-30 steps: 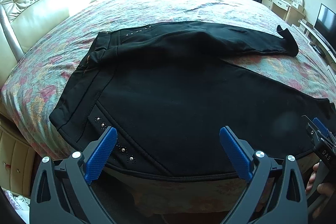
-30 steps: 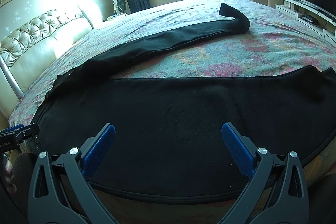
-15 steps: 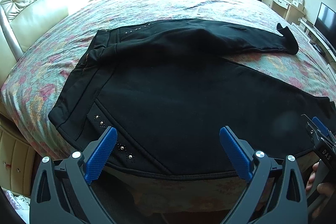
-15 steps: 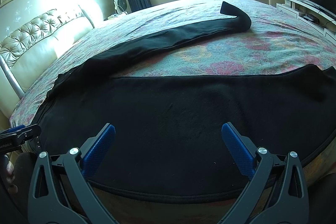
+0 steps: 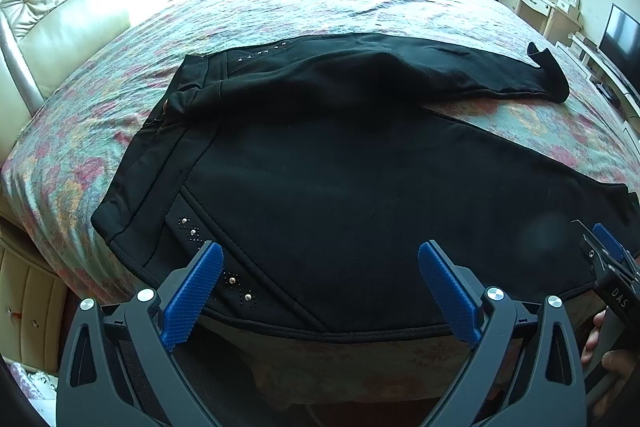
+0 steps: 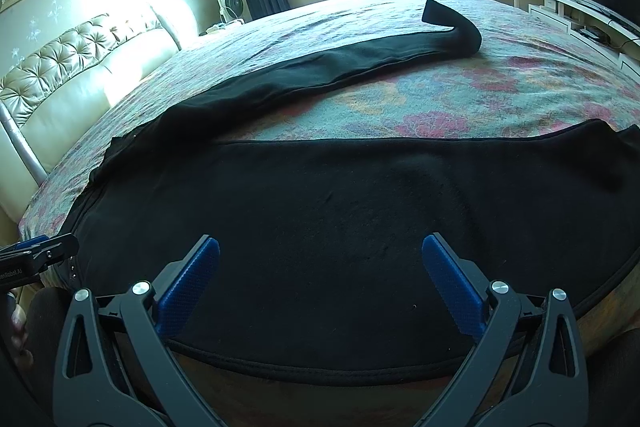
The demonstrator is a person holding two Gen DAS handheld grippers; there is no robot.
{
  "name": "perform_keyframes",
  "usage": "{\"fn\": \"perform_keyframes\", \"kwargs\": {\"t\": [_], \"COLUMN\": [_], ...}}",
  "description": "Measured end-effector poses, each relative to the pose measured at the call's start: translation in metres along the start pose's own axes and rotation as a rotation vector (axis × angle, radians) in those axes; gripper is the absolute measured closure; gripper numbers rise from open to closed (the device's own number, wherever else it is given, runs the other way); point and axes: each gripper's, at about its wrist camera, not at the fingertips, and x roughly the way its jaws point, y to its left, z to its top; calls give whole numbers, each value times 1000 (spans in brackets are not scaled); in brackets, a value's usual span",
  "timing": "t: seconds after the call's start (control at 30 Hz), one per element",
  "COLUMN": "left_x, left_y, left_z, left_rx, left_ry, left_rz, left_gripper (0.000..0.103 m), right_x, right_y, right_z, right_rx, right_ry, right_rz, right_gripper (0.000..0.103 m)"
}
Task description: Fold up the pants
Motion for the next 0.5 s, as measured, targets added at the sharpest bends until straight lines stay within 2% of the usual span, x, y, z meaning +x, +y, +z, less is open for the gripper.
{"fn": "perform_keyframes", "kwargs": {"t": [0.5], "left_x": [5], "left_y": [6], "left_z": [3], "left_rx": [2], "left_ry": [16], "left_rz": [-14], "left_gripper": [6], "right_x": [2], "right_y": [1], "right_z": [-1], "right_rx": [-1], "right_ry": [3], "right_rz": [0], "right_gripper": [2]}}
